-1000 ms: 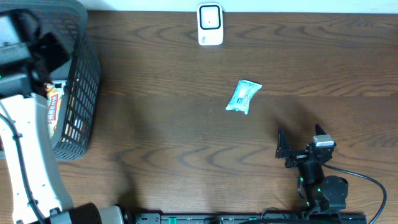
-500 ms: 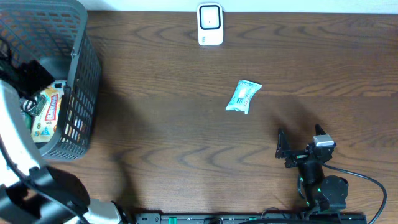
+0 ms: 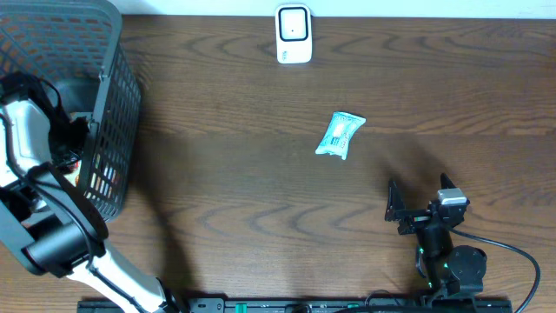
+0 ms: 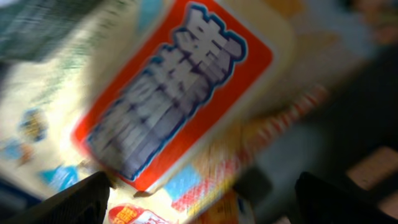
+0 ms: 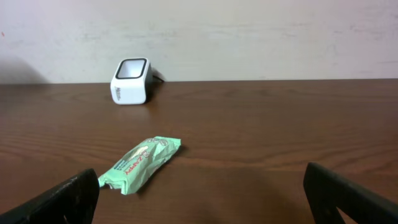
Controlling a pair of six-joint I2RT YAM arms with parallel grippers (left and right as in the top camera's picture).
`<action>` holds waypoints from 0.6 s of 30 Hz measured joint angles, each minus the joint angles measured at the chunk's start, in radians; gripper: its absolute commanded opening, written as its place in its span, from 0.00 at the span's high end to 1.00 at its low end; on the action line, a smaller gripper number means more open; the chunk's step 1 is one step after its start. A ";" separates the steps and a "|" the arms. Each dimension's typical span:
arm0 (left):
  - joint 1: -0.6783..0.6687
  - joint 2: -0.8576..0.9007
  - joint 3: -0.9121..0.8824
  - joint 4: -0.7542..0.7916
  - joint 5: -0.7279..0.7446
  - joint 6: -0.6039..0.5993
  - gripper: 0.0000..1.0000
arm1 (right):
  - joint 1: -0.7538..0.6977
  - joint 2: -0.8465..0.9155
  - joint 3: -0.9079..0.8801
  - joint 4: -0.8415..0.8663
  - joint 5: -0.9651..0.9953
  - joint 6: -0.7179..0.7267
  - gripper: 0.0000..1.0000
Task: Scan the item barcode
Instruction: 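Return the left gripper into the basket toward the yellow snack bag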
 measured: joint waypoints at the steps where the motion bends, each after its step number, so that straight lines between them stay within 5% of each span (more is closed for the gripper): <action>1: 0.000 0.012 -0.002 0.006 0.001 0.008 0.07 | 0.000 0.000 0.000 0.000 0.000 0.000 0.01; 7: -0.001 0.034 -0.003 0.024 -0.032 0.021 0.26 | 0.000 0.000 0.000 0.000 0.000 0.000 0.01; 18: -0.013 0.072 -0.003 0.098 -0.218 -0.049 0.26 | 0.000 0.000 0.000 0.000 0.000 0.000 0.01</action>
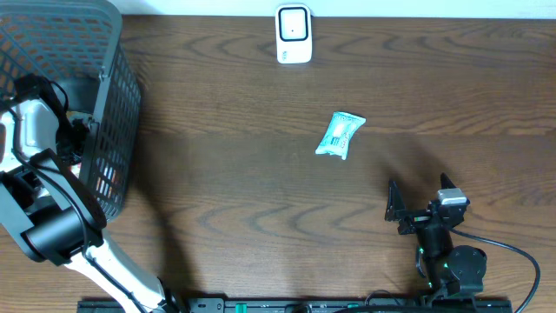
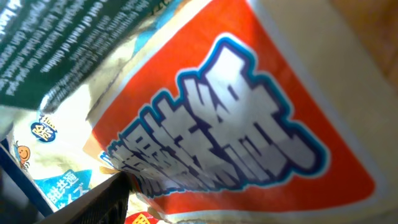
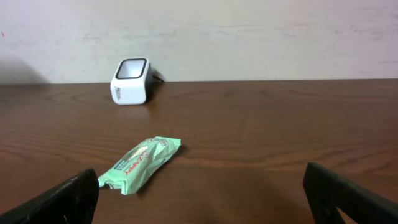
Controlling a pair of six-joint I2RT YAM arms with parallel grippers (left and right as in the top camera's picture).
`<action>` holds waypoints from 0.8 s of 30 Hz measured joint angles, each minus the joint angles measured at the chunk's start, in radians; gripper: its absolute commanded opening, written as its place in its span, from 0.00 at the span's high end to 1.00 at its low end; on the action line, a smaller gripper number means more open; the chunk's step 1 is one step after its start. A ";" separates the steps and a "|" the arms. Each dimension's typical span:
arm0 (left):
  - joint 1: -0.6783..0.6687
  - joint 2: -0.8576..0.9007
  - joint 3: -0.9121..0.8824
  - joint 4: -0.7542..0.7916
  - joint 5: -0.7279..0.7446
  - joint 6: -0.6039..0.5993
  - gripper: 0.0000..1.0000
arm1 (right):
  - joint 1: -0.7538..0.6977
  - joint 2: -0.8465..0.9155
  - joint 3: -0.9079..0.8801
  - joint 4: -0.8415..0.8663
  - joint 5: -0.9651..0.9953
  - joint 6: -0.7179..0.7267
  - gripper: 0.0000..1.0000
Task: Scan the item barcode
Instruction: 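Return the left gripper into the basket toward the yellow snack bag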
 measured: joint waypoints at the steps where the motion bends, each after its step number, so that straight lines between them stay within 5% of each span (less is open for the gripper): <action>1: 0.000 0.001 0.000 0.007 -0.003 -0.004 0.30 | 0.000 0.000 0.000 0.000 0.000 0.000 0.01; 4: 0.001 0.004 0.000 0.023 -0.030 -0.018 0.71 | 0.000 0.000 0.000 0.000 0.000 0.000 0.01; 7: 0.007 0.004 0.003 0.035 -0.051 -0.020 0.92 | 0.000 0.000 0.000 0.000 0.000 0.000 0.01; 18: 0.006 -0.013 0.036 -0.017 -0.034 -0.170 0.93 | 0.000 0.000 0.000 0.000 0.000 0.000 0.01; 24: 0.008 -0.199 0.035 0.037 0.090 -0.222 0.93 | 0.000 0.000 0.000 0.000 0.000 0.000 0.01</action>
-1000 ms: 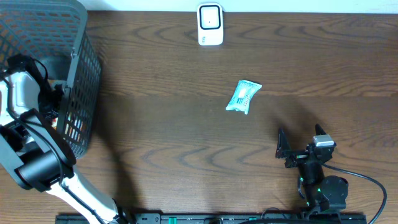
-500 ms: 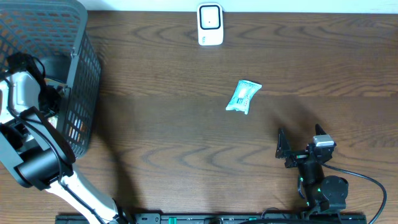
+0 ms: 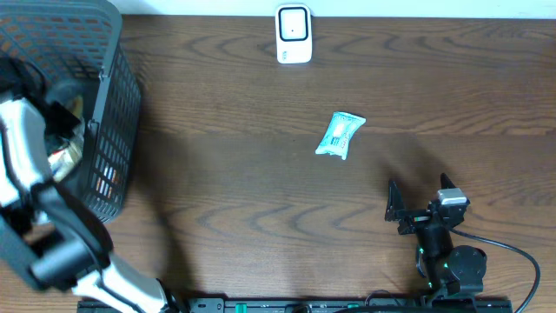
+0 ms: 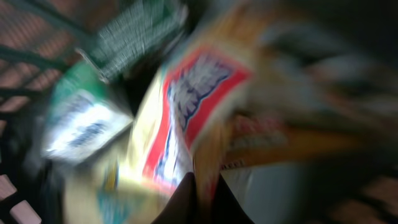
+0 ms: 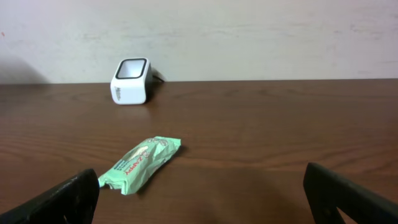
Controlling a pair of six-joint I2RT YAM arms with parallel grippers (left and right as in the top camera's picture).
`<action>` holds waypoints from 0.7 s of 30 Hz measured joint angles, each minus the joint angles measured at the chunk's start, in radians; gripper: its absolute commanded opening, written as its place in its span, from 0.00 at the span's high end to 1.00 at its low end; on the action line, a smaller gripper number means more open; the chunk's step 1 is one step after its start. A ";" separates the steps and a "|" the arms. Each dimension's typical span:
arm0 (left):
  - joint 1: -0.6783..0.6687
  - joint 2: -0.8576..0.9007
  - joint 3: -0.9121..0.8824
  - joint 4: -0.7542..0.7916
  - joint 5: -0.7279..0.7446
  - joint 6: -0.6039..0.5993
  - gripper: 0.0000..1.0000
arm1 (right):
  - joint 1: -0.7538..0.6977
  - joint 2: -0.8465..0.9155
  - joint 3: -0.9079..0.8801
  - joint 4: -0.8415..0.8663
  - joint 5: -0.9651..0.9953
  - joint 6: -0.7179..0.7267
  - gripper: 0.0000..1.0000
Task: Scan the item barcode
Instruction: 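Return the left gripper into the basket toward the yellow snack bag, then grasp the yellow-orange snack bag with the left gripper and lift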
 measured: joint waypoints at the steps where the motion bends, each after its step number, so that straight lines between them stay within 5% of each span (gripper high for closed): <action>1: 0.000 -0.045 0.000 0.006 0.021 -0.004 0.93 | 0.000 0.000 0.000 0.000 0.000 0.000 0.01; 9: 0.000 -0.415 0.007 0.061 0.127 -0.032 0.93 | 0.000 0.000 0.000 0.000 0.000 0.000 0.01; 21: 0.000 -0.634 0.007 0.101 0.157 -0.082 0.93 | 0.000 0.000 0.000 0.000 0.000 0.000 0.01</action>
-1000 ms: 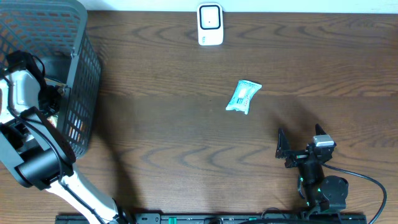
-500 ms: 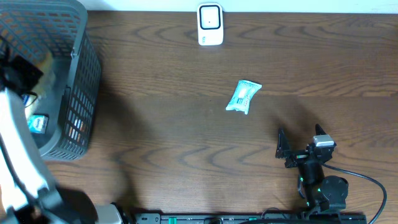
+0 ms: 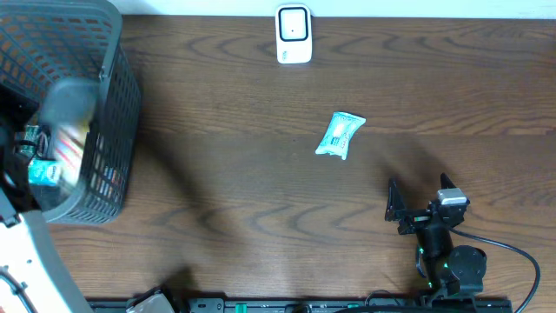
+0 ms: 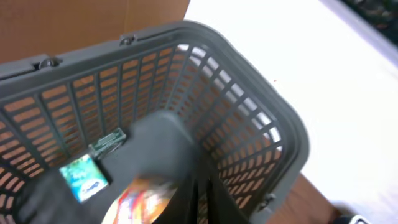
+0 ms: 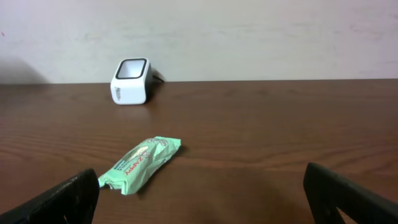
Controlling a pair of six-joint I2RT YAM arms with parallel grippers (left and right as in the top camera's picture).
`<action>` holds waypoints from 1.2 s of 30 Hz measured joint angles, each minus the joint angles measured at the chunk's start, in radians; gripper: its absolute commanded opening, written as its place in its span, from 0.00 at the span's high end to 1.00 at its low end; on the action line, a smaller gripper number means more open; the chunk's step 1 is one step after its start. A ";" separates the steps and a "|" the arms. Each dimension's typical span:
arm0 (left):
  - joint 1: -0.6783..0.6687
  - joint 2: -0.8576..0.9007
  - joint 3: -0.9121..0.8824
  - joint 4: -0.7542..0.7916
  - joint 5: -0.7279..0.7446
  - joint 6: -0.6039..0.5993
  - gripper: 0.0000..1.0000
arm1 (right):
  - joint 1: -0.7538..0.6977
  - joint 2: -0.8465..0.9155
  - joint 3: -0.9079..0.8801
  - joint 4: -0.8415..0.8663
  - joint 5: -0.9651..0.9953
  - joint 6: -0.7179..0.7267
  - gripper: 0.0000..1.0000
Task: Scan the item barcode
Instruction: 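Grasp the yellow-orange snack bag with the left gripper and lift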
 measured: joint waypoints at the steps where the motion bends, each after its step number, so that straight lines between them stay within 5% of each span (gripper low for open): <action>1: 0.000 -0.007 0.000 0.015 0.016 -0.006 0.93 | 0.000 0.000 0.000 0.000 0.000 0.000 0.01; 6: 0.000 -0.041 0.000 0.065 0.126 -0.021 0.92 | 0.000 0.000 0.000 0.000 0.000 0.000 0.01; 7: 0.000 -0.047 0.000 0.063 0.134 -0.021 0.85 | 0.000 0.000 0.000 0.000 0.000 0.000 0.01; 10: 0.000 -0.051 0.000 0.045 0.122 -0.003 0.33 | 0.000 0.000 0.000 0.000 0.000 0.000 0.01; 14: 0.000 -0.003 0.003 -0.013 0.044 0.077 0.09 | 0.000 0.000 0.000 0.000 0.000 0.000 0.01; 36: 0.020 0.635 -0.006 -0.229 -0.014 0.465 0.05 | 0.000 0.000 0.000 0.000 0.000 0.000 0.01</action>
